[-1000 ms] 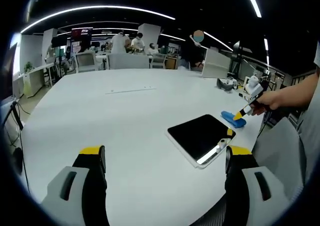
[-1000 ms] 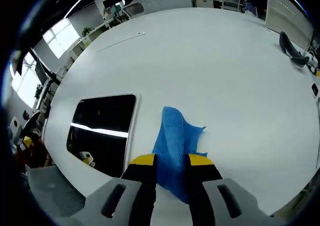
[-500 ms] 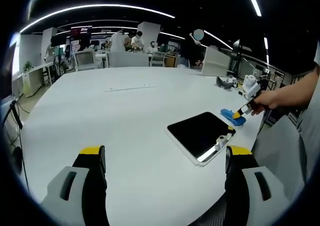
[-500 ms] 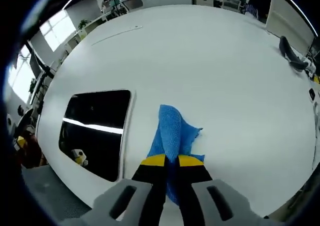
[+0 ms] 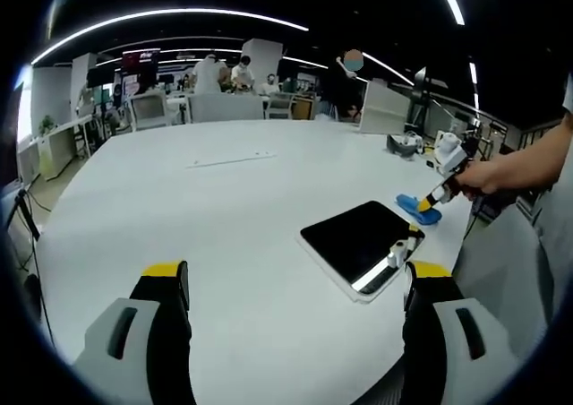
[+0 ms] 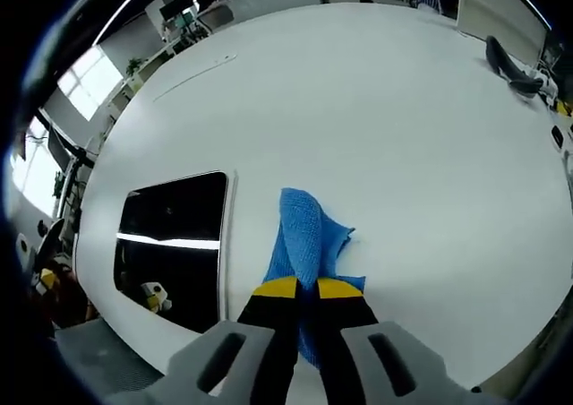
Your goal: Wipe the mirror surface with the cleaning cloth until all visible marks leave the cleaned area.
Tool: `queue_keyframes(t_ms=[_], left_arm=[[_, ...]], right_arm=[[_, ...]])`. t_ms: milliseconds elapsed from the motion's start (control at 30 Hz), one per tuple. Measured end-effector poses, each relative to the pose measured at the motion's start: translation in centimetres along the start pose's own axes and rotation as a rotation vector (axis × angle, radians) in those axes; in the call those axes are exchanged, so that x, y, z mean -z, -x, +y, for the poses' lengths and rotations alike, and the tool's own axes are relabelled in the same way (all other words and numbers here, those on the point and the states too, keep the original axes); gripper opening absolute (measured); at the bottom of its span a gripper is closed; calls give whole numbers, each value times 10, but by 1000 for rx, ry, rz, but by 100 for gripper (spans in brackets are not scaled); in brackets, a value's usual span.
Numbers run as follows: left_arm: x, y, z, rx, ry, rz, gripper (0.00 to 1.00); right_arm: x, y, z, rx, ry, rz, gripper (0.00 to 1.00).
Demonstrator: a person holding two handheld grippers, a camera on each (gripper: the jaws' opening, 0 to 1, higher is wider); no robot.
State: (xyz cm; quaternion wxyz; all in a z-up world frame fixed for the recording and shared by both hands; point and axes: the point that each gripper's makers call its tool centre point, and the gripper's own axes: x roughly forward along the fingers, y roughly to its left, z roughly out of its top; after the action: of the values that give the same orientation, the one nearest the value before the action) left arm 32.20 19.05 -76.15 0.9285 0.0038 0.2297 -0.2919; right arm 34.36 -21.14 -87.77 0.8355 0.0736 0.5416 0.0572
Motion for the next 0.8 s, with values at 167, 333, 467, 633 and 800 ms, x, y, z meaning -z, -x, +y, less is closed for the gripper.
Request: queue_keyframes(t_ms=[167,333,467,633,800], left_arm=[[-3,0,1,-6,-3,-8,99],[2,2,-1,5,29,-3,99],[6,2,-2,12,21,10,99],[4,7,4,-1,27,-3,99],[4,7,6,-2,24,-3,99]], right_arm=[[0,0,-1,-11,-33,11,0],[1,0,-1,-42,-60,30,0],[1,2,1,-38,-55,43,0],[-11,14,1,-42,-52,24,0],[-27,26,12,-61,-45,-5,0]])
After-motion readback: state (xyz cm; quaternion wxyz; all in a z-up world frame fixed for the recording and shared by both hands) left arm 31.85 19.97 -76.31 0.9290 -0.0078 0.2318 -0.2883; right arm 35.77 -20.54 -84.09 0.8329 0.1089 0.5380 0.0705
